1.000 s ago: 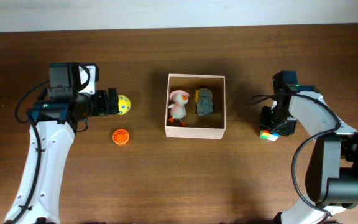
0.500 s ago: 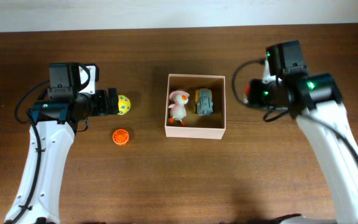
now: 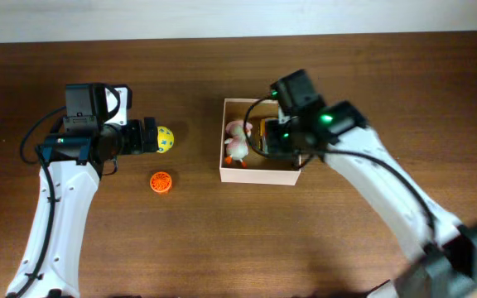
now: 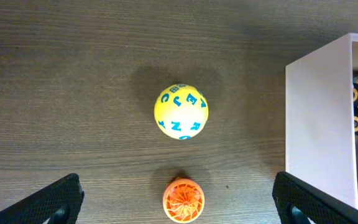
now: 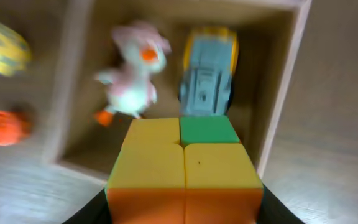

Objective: Pack container
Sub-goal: 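Place the cube in the box beside the truck, release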

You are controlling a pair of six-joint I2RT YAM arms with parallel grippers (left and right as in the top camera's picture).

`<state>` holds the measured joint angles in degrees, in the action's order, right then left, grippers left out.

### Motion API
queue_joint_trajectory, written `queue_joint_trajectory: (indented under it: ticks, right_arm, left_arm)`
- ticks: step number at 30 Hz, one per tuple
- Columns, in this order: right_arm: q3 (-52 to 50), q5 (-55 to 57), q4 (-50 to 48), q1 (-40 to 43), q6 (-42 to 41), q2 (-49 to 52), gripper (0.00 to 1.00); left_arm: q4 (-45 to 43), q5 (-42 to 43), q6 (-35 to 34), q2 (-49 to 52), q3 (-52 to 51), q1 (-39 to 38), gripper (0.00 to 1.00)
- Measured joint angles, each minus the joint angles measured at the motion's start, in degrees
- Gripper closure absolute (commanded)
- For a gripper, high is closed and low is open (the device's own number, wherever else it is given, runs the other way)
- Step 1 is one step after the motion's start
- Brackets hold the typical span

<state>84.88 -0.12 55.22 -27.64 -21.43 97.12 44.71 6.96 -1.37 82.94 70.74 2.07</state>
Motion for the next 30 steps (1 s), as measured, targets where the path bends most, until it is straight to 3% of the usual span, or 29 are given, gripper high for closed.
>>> queue_joint_trajectory:
  ticks: [7,13,19,24,30]
  right_arm:
    - [-0.5,0.2,0.0,-0.1,-2.9,9.4,0.57]
    - [-0.5,0.2,0.9,-0.1,-4.2,12.1,0.49]
    - [-0.4,0.7,1.1,-0.1,-5.4,12.4,0.27]
    - [1.2,1.7,3.3,-0.1,-4.9,10.2,0.15]
    - [6.1,2.4,5.5,1.2,-4.3,-1.6,0.08]
  left_arm:
    - [0.0,0.0,0.0,0.0,0.0,0.0,0.01]
    - [0.0,0.0,0.0,0.0,0.0,0.0,0.01]
    - [0.0,0.0,0.0,0.0,0.0,0.0,0.01]
    - [0.0,0.0,0.0,0.0,0.0,0.0,0.01]
    - [0.0,0.0,0.0,0.0,0.0,0.0,0.01]
